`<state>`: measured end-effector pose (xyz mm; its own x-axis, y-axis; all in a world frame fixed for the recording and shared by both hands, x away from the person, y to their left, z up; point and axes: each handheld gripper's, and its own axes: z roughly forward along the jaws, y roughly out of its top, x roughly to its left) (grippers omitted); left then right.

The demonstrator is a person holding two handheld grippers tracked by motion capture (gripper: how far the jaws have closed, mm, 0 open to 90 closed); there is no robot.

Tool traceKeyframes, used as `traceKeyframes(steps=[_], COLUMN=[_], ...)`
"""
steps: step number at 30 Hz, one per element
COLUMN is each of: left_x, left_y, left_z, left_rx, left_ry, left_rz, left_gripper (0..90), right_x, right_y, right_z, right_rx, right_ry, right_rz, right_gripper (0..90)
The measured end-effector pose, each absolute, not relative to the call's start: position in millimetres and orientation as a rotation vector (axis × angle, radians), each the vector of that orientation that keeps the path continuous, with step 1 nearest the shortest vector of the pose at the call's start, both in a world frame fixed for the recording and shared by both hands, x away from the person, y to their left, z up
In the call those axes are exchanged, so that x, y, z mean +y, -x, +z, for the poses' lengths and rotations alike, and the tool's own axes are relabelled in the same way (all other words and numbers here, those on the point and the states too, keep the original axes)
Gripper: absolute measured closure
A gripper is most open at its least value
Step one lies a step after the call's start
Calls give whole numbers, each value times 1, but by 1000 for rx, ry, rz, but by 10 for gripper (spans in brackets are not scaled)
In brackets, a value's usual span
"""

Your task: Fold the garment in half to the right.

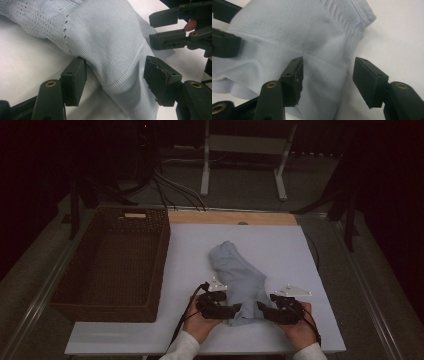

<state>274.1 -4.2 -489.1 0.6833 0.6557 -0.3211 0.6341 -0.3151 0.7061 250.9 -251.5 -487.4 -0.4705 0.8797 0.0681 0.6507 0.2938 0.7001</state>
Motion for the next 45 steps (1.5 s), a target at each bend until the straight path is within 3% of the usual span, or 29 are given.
traceKeyframes(steps=[20, 29, 34, 42, 45], left_x=[-5, -6, -7, -7, -7], left_y=[-271, -270, -270, -270, -270], left_z=[-490, -493, -493, -493, -493], left_rx=[989, 995, 990, 990, 990], left_ry=[-2067, -2107, -2114, -2115, -2114], left_rz=[45, 60, 65, 63, 63], left_gripper=[439, 606, 691, 723, 736], right_x=[-256, -258, -258, -256, -254], right_y=[-250, -253, -253, -254, -253], right_z=[-507, -510, -509, -509, -508], right_rx=[2291, 2323, 2351, 2328, 2349], right_ry=[-1434, -1502, -1512, -1522, -1522], right_rz=[893, 951, 971, 936, 942], right_gripper=[431, 500, 597, 433, 537])
